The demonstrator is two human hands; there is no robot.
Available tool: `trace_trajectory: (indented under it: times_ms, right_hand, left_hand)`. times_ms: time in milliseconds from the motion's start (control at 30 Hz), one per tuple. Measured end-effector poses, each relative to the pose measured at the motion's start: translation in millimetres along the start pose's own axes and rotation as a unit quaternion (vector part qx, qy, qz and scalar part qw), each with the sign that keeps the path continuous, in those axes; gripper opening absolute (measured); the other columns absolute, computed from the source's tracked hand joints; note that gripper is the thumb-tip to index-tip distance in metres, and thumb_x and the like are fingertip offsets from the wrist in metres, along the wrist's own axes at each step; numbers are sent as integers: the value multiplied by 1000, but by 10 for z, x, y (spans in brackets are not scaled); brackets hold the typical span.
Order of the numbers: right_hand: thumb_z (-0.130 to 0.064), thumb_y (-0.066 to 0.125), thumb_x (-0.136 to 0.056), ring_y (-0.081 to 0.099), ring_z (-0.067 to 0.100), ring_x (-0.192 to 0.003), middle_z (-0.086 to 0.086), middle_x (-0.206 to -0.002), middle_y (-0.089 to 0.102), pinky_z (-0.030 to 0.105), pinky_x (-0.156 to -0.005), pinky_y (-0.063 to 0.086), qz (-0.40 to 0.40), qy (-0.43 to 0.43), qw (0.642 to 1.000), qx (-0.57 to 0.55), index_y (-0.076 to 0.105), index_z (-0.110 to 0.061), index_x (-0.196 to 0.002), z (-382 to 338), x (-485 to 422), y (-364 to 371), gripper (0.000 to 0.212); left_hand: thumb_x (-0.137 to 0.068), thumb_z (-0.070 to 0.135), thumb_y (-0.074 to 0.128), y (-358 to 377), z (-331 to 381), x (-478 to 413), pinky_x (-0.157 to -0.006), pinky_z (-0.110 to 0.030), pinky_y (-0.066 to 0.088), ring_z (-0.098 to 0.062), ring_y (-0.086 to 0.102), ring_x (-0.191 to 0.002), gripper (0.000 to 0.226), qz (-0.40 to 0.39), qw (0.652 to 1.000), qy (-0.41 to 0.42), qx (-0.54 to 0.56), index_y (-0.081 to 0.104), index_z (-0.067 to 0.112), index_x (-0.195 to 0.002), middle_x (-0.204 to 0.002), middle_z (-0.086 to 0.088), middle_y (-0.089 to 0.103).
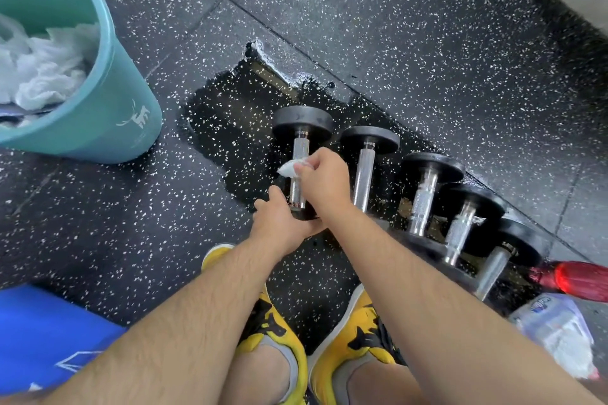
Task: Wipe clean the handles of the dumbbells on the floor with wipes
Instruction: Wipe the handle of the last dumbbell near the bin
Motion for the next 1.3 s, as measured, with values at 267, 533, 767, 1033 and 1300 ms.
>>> trace_trajectory:
  times_ms: [267, 533, 767, 1033, 1300]
  right_hand:
    - [-20, 68, -93, 58, 9, -79, -7, -88, 63, 24, -64, 44, -8, 64, 996, -64, 56, -21, -78, 62, -10, -66, 19]
    - [-20, 64, -93, 57, 8, -77, -9, -85, 62, 22, -60, 40, -24, 96, 992, -76, 61, -20, -84, 169, -17, -85, 10]
    - [-22, 67, -90, 58, 10, -78, -8, -85, 63, 26, -64, 43, -64, 105, 991, -58, 62, -21, -83, 260, 0, -60, 9]
    - [-22, 68, -86, 71, 22, -84, 4, -84, 73, 40, -82, 58, -85, 116, 987, -74, 60, -20, -75, 285, -29, -66, 14]
    - [-34, 75, -85, 70, 19, -84, -1, -84, 73, 40, -81, 58, -55, 126, 985, -106, 62, -23, -76, 231, -86, -40, 19]
  left_hand:
    - [-59, 69, 84, -6, 24, 23, -78, -39, 50, -25, 52, -104, 90, 2, 1000, 14, 1, 34, 20, -117, -120, -6, 39]
    - [-56, 71, 86, -8, 19, 39, -71, -35, 46, -20, 52, -96, 91, 12, 1000, 23, 9, 36, 20, -113, -117, -4, 41]
    - [-58, 70, 87, -12, -9, 38, -65, -32, 39, -15, 49, -92, 88, 12, 999, 25, 22, 35, 21, -109, -112, -1, 40]
    - [-57, 70, 88, -10, -10, 31, -69, -33, 42, -13, 49, -93, 88, 14, 999, 28, 23, 35, 22, -110, -113, -1, 40]
    - [-58, 71, 87, -5, -10, 37, -75, -35, 42, -19, 49, -102, 89, 12, 999, 27, 25, 35, 22, -112, -116, -1, 39]
Point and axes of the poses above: each hand's wrist, its own x-axis away from the middle knuckle, its own y-axis out of the palm, z = x × y, the point moved 2 cm from there along -x, towards the middle knuckle
